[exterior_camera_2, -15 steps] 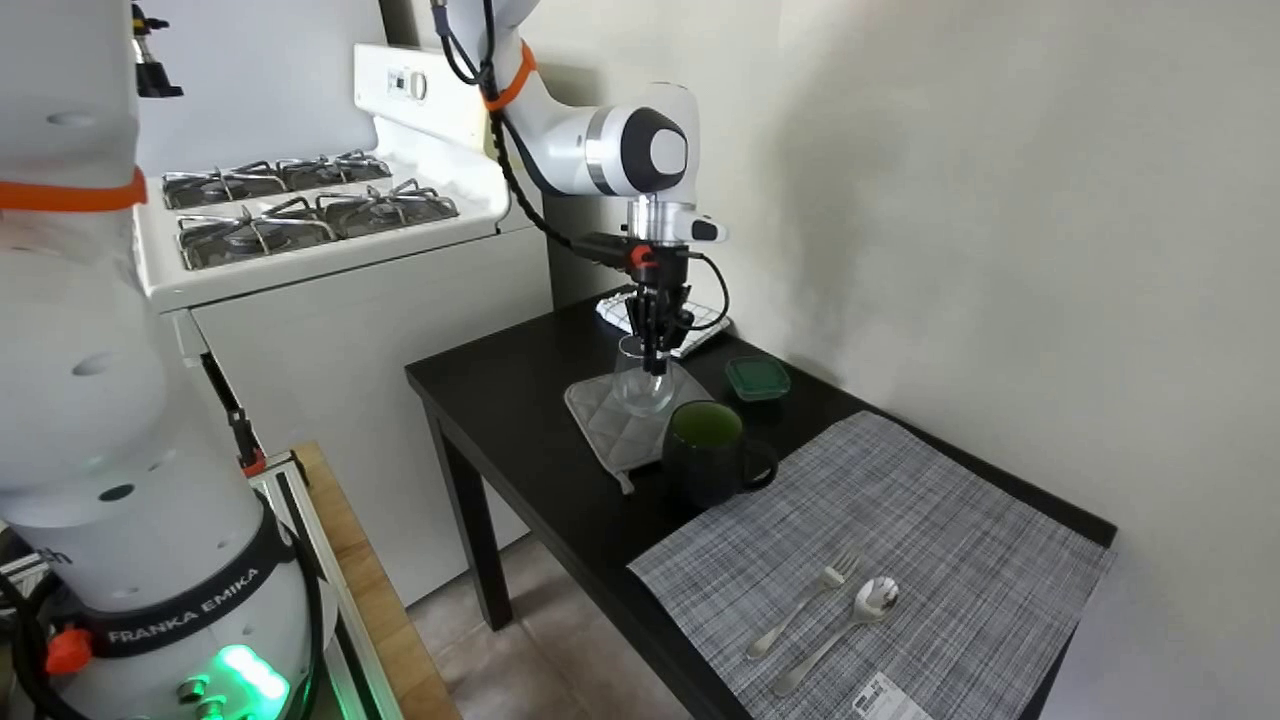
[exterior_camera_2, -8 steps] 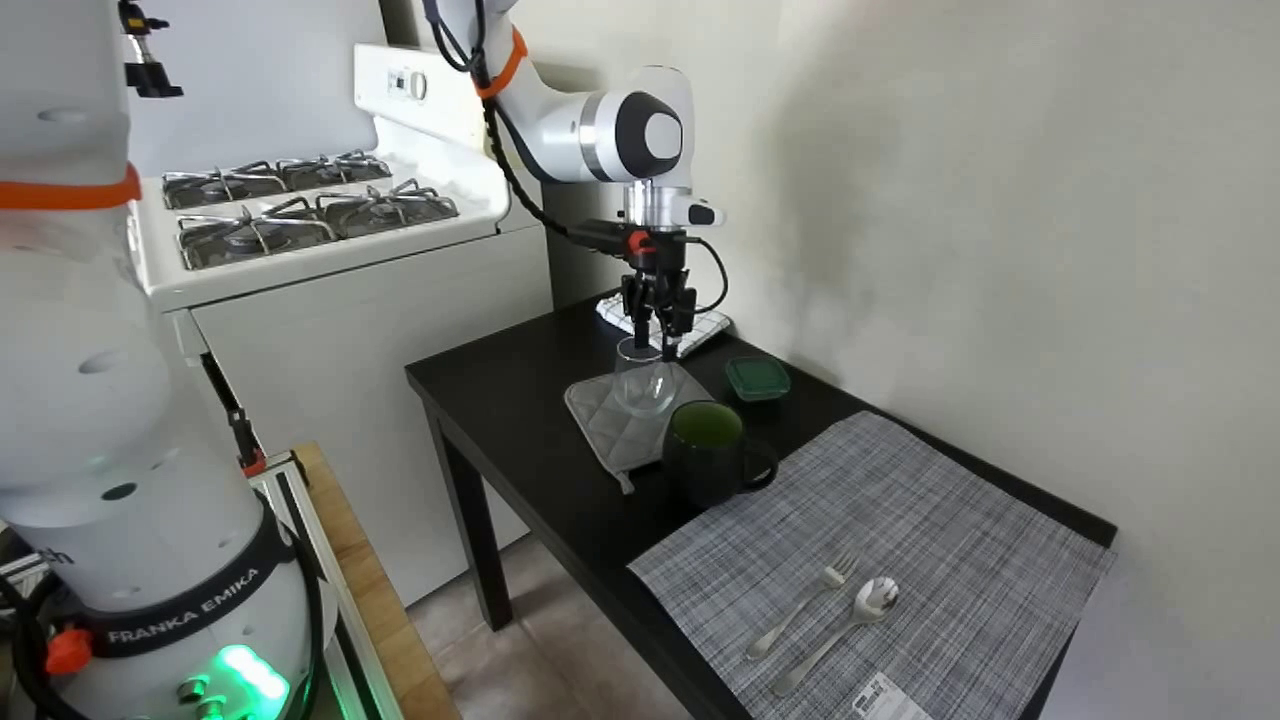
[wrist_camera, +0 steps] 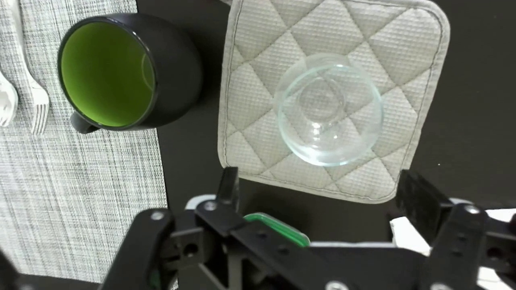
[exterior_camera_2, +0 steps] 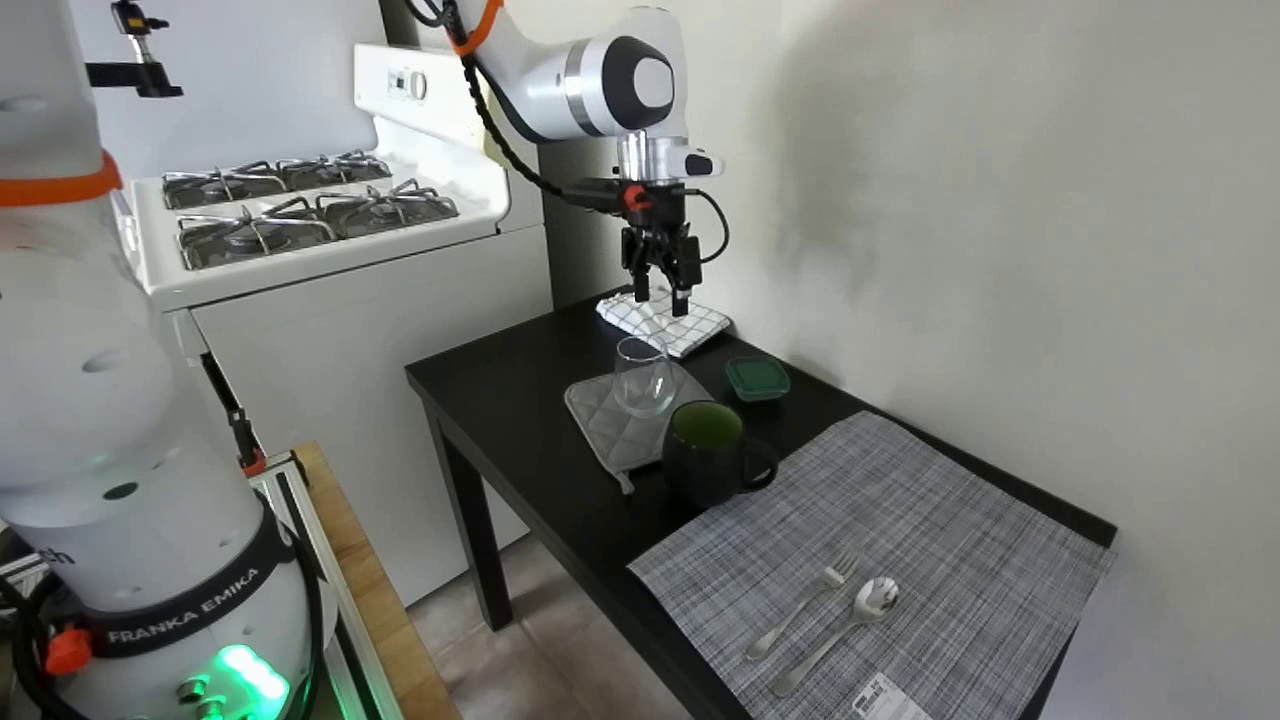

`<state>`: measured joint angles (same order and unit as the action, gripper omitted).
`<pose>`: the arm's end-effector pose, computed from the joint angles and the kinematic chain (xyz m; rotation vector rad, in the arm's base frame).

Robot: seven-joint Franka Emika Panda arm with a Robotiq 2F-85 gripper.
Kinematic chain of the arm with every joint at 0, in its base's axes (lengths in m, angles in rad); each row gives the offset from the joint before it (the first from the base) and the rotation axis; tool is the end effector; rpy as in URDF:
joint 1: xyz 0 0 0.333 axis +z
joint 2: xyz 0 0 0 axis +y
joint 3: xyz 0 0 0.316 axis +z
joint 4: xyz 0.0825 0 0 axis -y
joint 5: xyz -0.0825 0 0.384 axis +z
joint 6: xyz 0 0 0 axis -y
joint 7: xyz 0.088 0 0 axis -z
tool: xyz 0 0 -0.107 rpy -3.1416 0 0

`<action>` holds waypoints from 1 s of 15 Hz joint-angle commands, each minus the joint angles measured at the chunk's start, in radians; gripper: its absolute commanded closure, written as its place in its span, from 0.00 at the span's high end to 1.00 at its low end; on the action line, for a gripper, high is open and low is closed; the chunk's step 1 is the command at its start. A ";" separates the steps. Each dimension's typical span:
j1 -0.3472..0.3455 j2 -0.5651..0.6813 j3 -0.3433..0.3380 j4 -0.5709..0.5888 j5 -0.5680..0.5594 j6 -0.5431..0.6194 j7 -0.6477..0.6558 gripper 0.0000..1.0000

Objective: Move the grey mat, then place the glass on it

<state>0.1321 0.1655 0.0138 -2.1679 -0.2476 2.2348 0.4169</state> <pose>0.5410 0.0720 0.3110 2.9319 -0.1591 -0.0628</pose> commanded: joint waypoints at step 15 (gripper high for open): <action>-0.028 -0.199 0.044 -0.033 0.015 -0.081 0.039 1.00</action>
<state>0.1239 -0.0340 0.0383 -2.2020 -0.2334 2.1550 0.4571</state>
